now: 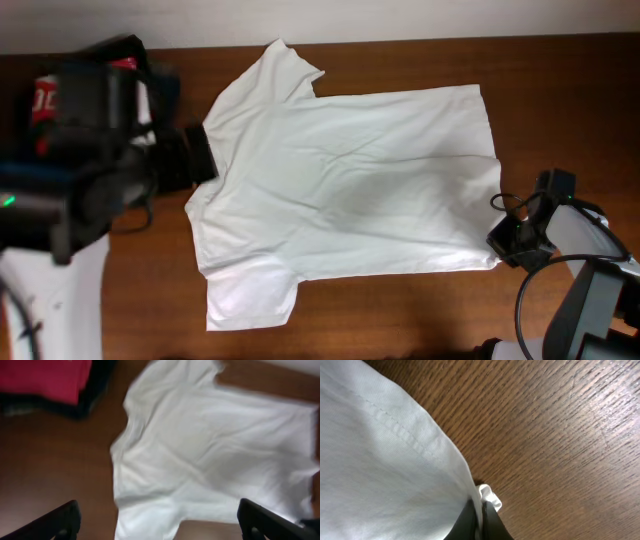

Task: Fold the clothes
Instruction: 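Lower the left gripper to the bottom left hem and grasp it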

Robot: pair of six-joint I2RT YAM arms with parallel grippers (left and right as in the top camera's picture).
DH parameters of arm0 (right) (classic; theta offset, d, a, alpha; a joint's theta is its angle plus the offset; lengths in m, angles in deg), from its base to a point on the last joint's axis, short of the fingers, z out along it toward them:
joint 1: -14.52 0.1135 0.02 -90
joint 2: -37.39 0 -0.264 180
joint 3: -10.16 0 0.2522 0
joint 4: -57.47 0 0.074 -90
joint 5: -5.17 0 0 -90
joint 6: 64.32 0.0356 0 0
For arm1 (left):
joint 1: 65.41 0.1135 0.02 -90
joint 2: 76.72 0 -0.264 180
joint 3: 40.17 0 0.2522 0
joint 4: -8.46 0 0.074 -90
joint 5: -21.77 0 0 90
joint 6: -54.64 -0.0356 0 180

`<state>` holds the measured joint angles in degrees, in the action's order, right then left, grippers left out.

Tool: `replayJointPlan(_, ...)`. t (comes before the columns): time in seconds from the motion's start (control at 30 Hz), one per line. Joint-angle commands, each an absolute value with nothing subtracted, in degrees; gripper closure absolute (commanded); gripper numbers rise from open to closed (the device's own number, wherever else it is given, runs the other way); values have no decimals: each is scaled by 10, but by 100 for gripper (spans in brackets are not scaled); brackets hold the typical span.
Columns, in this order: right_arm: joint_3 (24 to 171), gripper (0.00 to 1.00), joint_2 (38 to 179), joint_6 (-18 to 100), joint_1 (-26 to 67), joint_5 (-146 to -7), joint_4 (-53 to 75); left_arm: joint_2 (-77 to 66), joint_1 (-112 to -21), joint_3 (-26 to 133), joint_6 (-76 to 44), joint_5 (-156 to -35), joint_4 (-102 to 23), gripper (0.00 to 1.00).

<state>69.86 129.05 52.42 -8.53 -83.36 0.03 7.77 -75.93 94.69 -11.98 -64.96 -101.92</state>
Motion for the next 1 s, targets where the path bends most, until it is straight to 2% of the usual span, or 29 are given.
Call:
replayJointPlan(0.0,683,96,1298,521,-85,-855,-4,67,-758,802,-47,-638,-1020,1)
replayJointPlan(0.17,683,96,1298,521,-85,-855,-2,65,-758,607,-25,-655,-1003,1)
replayJointPlan(0.5,683,95,1298,521,-85,-855,-2,48,-758,604,-26,-654,-1000,1)
replayJointPlan(0.57,683,95,1298,521,-85,-855,-2,48,-758,604,-26,-624,-1005,1)
replayJointPlan(0.67,683,95,1298,521,-85,-855,-1,48,-758,586,-26,-614,-961,1)
replayJointPlan(0.83,683,88,1298,521,-85,-855,2,48,-758,387,31,-620,-864,1)
replayJointPlan(0.97,683,89,1298,521,-85,-855,-1,48,-753,274,82,-622,-800,4)
